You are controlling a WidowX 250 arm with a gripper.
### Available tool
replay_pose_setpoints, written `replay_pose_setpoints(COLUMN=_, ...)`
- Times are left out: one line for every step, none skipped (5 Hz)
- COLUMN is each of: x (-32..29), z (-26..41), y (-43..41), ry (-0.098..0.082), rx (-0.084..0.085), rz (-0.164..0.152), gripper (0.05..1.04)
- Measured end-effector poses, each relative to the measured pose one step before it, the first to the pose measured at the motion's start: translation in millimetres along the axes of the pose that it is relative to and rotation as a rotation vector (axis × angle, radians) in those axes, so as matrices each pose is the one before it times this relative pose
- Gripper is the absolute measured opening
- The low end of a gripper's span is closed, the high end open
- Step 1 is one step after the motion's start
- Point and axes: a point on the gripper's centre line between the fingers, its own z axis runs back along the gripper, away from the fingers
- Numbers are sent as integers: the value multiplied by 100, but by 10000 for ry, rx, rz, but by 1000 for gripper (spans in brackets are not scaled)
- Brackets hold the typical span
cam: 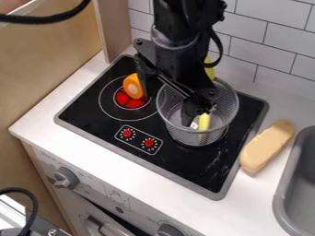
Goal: Remove the spoon from the bucket and place it at the top of stove
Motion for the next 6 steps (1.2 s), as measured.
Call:
replay_pose_setpoints(x=-312, z=-460, y=-81, ry=181, rx=2, rz=-8, gripper=989)
replay_pose_setpoints(x=961, z=-1323, y=170, ry=30, rx=134, rz=81, gripper=989)
replay_pose_setpoints(x=1264, z=-785, y=-61, ry=-84, rx=220, rz=366, gripper=989)
replay_pose_setpoints(x=990, z=-711, y=-336, ry=-209, rx=110, rz=211, gripper=989)
replay_pose_setpoints(x=555, z=-470, y=-477, ry=-307, rx=89, rz=185, gripper=989)
replay_pose_setpoints(x=65, z=-715, y=-79, ry=-329, rx=52, rz=2, gripper=989)
